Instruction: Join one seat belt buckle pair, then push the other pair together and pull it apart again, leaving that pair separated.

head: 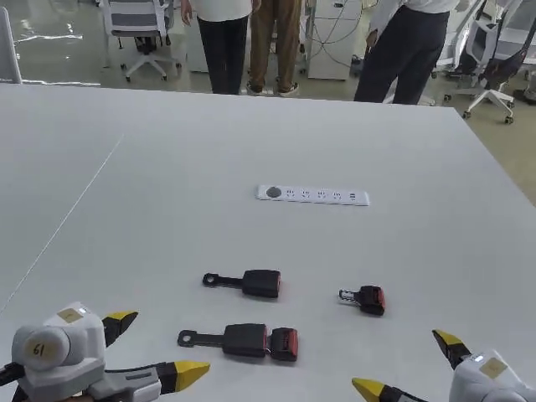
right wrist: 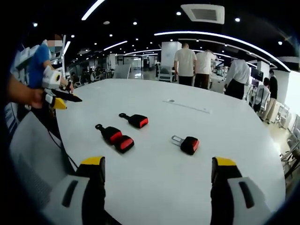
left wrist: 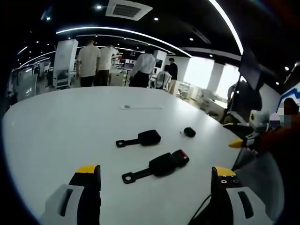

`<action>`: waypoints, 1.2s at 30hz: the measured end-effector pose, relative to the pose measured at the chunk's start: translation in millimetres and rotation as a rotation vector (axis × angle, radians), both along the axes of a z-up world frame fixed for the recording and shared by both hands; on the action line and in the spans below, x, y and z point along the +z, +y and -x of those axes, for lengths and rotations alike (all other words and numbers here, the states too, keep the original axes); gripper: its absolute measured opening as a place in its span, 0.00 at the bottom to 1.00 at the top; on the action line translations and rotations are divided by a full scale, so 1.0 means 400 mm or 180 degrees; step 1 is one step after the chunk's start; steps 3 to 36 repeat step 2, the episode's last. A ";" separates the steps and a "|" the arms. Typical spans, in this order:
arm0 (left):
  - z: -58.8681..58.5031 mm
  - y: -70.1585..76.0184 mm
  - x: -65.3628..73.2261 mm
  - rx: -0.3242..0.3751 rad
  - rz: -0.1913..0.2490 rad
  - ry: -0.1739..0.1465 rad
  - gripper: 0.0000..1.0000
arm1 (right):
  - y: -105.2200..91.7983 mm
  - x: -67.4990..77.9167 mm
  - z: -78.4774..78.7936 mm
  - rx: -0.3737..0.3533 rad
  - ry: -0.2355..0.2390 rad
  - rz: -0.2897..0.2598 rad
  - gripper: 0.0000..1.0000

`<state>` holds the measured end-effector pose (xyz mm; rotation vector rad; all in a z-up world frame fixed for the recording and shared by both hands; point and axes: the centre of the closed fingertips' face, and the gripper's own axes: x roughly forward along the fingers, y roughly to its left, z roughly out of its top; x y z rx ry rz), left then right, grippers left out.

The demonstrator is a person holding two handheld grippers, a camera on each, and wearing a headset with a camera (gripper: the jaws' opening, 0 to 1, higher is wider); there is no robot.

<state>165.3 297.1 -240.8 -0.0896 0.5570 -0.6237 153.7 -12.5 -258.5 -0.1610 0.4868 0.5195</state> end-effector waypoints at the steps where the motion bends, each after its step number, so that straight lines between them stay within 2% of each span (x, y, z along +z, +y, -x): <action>1: 0.001 0.000 0.000 -0.0003 -0.0002 -0.0001 1.00 | -0.001 -0.002 0.003 -0.0003 0.0006 0.0005 0.96; 36: 0.001 0.001 -0.001 -0.0005 -0.0003 -0.0002 1.00 | -0.003 -0.006 0.006 -0.0009 0.0008 0.0018 0.96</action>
